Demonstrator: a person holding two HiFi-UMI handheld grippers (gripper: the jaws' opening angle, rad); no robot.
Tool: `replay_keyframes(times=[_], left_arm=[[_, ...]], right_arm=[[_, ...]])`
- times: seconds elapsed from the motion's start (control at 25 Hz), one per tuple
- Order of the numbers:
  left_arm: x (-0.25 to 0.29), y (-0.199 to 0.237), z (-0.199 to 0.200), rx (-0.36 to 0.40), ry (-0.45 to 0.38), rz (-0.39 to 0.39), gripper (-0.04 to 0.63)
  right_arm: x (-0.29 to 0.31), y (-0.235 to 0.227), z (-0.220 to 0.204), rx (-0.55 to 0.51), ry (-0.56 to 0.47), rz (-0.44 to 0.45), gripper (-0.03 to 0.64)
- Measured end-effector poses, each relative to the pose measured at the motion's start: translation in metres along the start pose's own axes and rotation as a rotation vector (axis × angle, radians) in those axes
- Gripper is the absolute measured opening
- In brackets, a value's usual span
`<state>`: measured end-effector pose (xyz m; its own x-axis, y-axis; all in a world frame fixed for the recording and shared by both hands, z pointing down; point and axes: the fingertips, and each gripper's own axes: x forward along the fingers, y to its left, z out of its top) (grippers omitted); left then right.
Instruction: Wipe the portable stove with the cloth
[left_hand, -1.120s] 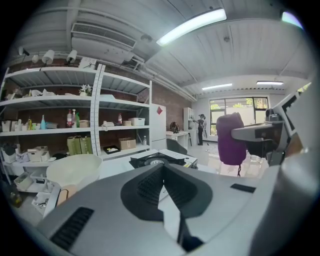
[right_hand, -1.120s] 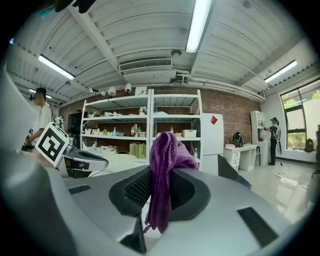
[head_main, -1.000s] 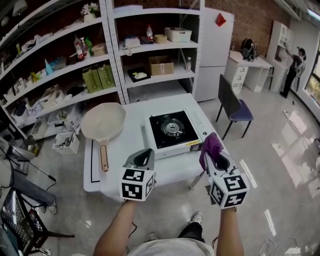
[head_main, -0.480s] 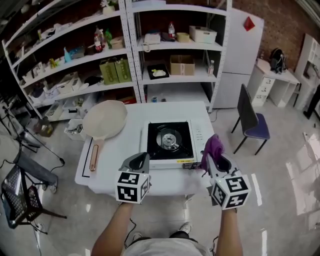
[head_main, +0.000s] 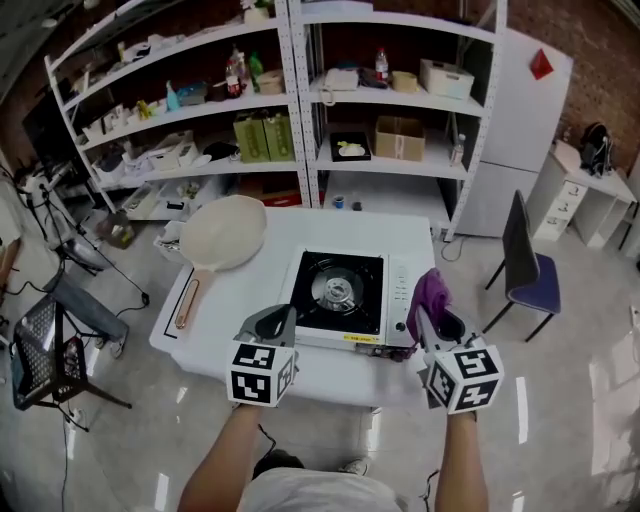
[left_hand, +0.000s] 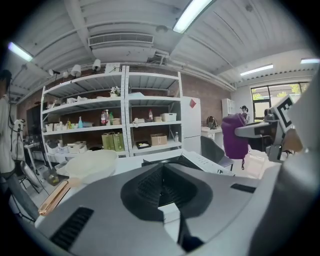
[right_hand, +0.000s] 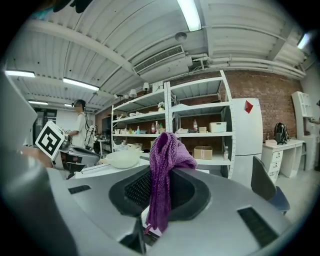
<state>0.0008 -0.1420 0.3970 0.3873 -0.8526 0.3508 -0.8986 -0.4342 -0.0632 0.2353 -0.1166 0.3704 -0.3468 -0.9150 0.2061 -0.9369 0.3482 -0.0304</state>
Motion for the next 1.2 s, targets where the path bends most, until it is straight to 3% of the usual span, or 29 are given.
replay_keyframes(times=[0.28, 0.52, 0.68, 1.2], left_arm=[[0.014, 0.006, 0.002, 0.003, 0.007, 0.029, 0.003], [0.044, 0.021, -0.003, 0.001, 0.019, 0.010, 0.003], [0.067, 0.031, 0.003, 0.018, 0.030, -0.014, 0.003], [0.127, 0.059, 0.004, 0.015, 0.049, -0.074, 0.003]], right_arm=[[0.038, -0.026, -0.005, -0.052, 0.060, 0.078, 0.067], [0.082, -0.035, -0.010, -0.216, 0.165, 0.140, 0.067], [0.112, -0.046, -0.014, -0.311, 0.234, 0.144, 0.067], [0.199, -0.081, -0.035, -0.478, 0.419, 0.146, 0.066]])
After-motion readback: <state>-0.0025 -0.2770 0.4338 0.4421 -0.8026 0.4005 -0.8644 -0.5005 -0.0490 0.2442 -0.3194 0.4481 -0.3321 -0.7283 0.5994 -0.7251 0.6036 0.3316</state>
